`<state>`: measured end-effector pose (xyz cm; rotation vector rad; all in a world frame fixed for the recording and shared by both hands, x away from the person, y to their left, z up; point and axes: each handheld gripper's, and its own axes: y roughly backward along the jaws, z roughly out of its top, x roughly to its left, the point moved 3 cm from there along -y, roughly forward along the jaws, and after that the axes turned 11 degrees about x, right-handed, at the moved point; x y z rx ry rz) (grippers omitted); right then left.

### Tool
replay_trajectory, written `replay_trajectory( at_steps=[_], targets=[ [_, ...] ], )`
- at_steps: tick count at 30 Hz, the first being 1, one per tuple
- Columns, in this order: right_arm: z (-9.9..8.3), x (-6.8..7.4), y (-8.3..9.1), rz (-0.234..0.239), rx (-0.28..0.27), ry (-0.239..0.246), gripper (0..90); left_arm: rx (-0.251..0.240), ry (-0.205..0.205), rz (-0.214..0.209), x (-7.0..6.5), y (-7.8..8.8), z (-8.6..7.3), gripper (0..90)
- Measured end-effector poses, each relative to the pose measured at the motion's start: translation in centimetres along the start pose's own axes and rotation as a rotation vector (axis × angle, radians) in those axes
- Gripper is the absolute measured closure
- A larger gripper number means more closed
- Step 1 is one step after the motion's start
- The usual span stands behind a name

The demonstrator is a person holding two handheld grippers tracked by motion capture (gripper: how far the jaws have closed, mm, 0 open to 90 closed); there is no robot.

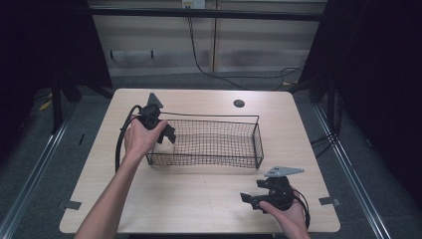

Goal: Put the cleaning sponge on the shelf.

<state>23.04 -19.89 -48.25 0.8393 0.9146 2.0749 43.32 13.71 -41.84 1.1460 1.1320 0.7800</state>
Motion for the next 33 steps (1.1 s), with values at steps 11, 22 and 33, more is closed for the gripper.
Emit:
replay_trajectory(
  at_steps=[11,22,33],
  targets=[
    [0.0,-0.1,0.1,-0.001,-0.002,-0.005,17.2,-0.117,-0.154,-0.039,-0.3,1.6,-1.4,18.0],
    [0.0,-0.2,0.1,-0.002,-0.007,-0.011,17.2,-0.177,-0.299,-0.08,-0.2,2.8,-3.5,19.9],
    [0.0,-0.3,0.2,-0.013,-0.011,-0.014,17.3,-0.242,-0.355,-0.126,0.7,3.1,-5.5,20.2]
  ],
)
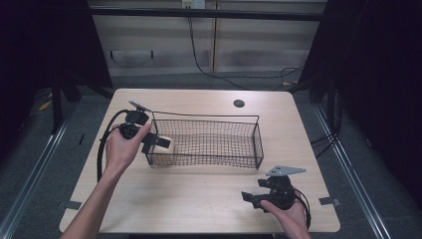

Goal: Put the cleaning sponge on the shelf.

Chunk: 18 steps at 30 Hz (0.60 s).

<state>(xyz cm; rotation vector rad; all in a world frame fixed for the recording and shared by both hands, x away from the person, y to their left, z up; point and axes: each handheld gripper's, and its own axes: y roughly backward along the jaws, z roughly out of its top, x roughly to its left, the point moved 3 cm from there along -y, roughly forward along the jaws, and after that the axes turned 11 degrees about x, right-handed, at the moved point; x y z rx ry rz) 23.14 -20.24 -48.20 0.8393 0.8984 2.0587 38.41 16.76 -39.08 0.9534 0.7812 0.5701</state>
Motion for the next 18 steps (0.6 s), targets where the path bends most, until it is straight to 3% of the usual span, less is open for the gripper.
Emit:
replay_trajectory(
  at_steps=[2,5,6,13,18],
  targets=[
    [0.0,0.0,0.0,-0.001,-0.001,0.0,17.3,0.007,-0.036,0.008,-0.3,0.2,-0.5,23.6],
    [0.0,0.0,0.0,-0.002,0.001,-0.002,17.3,0.006,-0.051,0.017,-0.7,0.4,-0.8,23.6],
    [0.0,0.0,0.0,-0.003,0.0,0.0,17.3,-0.006,-0.09,0.028,-1.0,0.6,-1.2,23.6],
    [0.0,0.0,0.0,-0.002,0.002,-0.004,17.3,-0.049,-0.117,0.01,-1.8,1.0,-2.3,23.7],
    [0.0,0.0,0.0,-0.002,-0.001,-0.003,17.3,-0.119,-0.115,0.006,-2.0,1.6,-3.5,20.1]
  ],
)
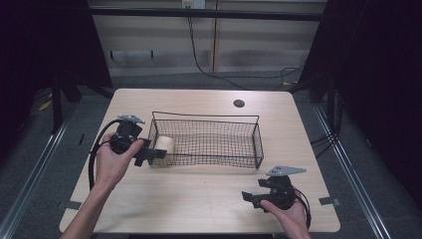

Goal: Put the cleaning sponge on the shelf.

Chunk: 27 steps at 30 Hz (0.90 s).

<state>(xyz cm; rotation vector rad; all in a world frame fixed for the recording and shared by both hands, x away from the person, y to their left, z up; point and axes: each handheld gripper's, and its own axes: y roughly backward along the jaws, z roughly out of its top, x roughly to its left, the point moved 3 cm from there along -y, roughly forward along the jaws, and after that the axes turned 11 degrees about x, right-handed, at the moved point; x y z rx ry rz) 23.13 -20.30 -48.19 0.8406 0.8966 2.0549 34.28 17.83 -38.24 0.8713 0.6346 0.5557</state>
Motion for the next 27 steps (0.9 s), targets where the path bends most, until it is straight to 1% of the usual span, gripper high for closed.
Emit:
replay_trajectory(
  at_steps=[1,2,3,4,5,7,8,9,10,11,12,14,15,16,17,18,19,20,21,22,23,24,25,26,27],
  targets=[
    [0.0,0.0,0.0,0.0,0.0,0.0,17.3,0.0,0.0,0.0,0.0,0.0,0.0,18.4],
    [0.0,0.0,0.0,0.001,-0.001,0.0,17.3,0.004,-0.001,-0.021,0.1,0.0,-0.6,16.8],
    [0.0,0.0,0.0,0.001,-0.001,0.0,17.3,0.004,-0.001,-0.021,0.1,0.0,-0.6,16.9],
    [0.0,0.0,0.0,0.002,-0.001,0.0,17.2,-0.004,0.004,0.001,0.3,0.2,-1.3,18.0],
    [0.0,0.0,0.0,0.002,-0.001,0.0,17.2,-0.004,0.004,0.001,0.3,0.2,-1.3,18.5],
    [0.0,-0.1,0.0,-0.003,0.002,-0.001,17.3,-0.014,-0.001,-0.001,0.4,0.4,-2.0,21.2],
    [0.0,-0.1,0.0,-0.004,0.002,-0.002,17.3,-0.035,-0.005,0.014,0.6,0.7,-2.6,22.3],
    [0.0,-0.1,0.0,-0.004,0.002,-0.002,17.3,-0.035,-0.005,0.014,0.6,0.7,-2.6,22.3],
    [0.0,0.0,0.0,-0.004,0.0,0.0,17.2,-0.051,0.004,0.016,0.8,1.0,-3.2,22.3],
    [0.0,0.0,0.0,-0.004,0.0,0.0,17.2,-0.051,0.004,0.016,0.8,1.0,-3.2,22.3],
    [0.0,0.0,0.0,-0.003,0.0,-0.001,17.2,-0.058,0.005,0.02,0.8,1.0,-3.5,22.3],
    [0.0,0.0,0.0,-0.006,-0.001,-0.002,17.3,-0.071,0.013,0.039,0.9,1.2,-4.3,22.3],
    [0.0,0.0,0.0,-0.007,-0.001,-0.002,17.3,-0.077,0.028,0.048,0.9,1.1,-4.6,22.3],
    [0.0,0.0,0.0,-0.008,0.0,-0.003,17.3,-0.072,0.04,0.06,1.1,1.1,-5.0,22.3],
    [0.0,0.0,0.0,-0.008,0.0,-0.003,17.2,-0.067,0.041,0.068,1.2,1.1,-5.4,22.3],
    [0.0,0.0,-0.1,-0.011,0.001,-0.001,17.2,-0.035,0.037,0.067,1.5,0.9,-6.2,22.2],
    [0.0,0.0,-0.1,-0.011,0.002,0.002,17.3,-0.047,0.053,0.073,1.6,0.9,-6.7,22.2],
    [0.0,0.0,-0.1,-0.011,0.002,0.002,17.3,-0.047,0.053,0.073,1.6,0.9,-6.7,22.2],
    [0.0,0.0,-0.1,-0.012,0.002,0.0,17.3,-0.046,0.054,0.072,1.8,0.9,-7.3,22.2],
    [0.0,0.0,-0.1,-0.013,-0.004,-0.002,17.3,-0.054,0.073,0.067,1.9,0.8,-8.4,22.2],
    [0.0,0.0,-0.1,-0.016,-0.005,-0.005,17.3,-0.054,0.073,0.067,1.9,0.8,-8.4,22.1],
    [0.0,0.0,-0.1,-0.016,-0.006,-0.007,17.3,-0.064,0.088,0.048,2.0,0.8,-9.5,21.9],
    [0.0,-0.1,-0.1,-0.017,-0.007,-0.009,17.3,-0.074,0.099,0.055,2.1,0.8,-10.0,21.7],
    [0.0,-0.1,-0.1,-0.017,-0.009,-0.011,17.3,-0.083,0.102,0.057,2.1,0.7,-10.4,20.9],
    [0.0,-0.1,-0.2,-0.023,-0.01,-0.013,17.3,-0.083,0.102,0.057,2.1,0.7,-10.4,20.0]
  ],
)
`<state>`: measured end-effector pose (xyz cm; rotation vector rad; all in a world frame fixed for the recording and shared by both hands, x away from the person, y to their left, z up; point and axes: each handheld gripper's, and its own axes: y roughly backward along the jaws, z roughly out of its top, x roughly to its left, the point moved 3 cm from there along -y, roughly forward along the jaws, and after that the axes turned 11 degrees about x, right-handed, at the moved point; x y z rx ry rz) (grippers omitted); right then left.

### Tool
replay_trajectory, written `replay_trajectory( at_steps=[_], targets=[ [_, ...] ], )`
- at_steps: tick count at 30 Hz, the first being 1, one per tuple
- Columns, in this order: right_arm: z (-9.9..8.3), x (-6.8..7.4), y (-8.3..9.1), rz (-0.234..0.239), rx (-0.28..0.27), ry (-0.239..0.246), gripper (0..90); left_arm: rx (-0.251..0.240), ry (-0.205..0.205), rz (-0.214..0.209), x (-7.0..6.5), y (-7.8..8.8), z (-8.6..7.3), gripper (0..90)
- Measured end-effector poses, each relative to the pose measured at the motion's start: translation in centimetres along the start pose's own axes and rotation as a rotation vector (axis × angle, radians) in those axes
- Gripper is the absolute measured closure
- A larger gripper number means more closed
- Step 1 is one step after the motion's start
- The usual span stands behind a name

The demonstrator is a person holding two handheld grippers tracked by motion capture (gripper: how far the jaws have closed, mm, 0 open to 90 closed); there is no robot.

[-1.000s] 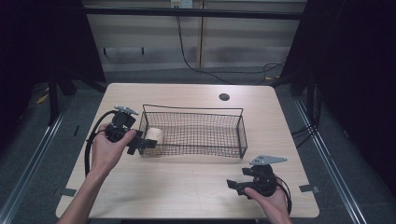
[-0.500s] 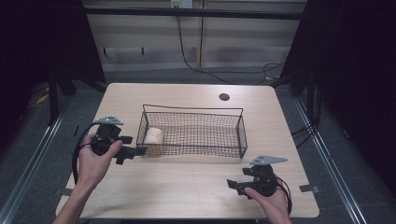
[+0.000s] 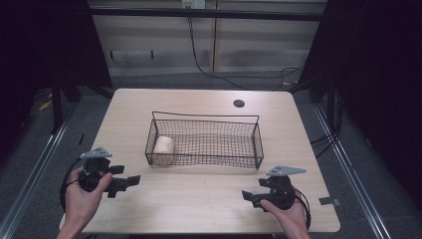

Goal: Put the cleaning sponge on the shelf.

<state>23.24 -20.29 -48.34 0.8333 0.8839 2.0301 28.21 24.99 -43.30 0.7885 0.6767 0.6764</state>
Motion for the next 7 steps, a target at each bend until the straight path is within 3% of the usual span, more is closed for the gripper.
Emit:
replay_trajectory(
  at_steps=[1,4,5,7],
  targets=[
    [0.0,0.0,0.0,-0.002,-0.001,-0.002,17.3,-0.004,-0.001,-0.009,-0.1,-0.3,-1.0,19.9],
    [0.0,0.0,-0.1,-0.005,-0.003,-0.005,17.3,-0.011,-0.011,-0.013,-0.2,-0.8,-1.8,19.9],
    [0.1,-0.1,-0.2,-0.011,-0.009,-0.006,17.3,-0.048,-0.016,0.002,-0.1,-1.1,-2.4,20.4],
    [0.1,-0.2,-0.3,-0.021,-0.014,-0.004,17.3,-0.053,-0.006,0.009,0.0,-1.3,-2.6,21.0]
  ],
)
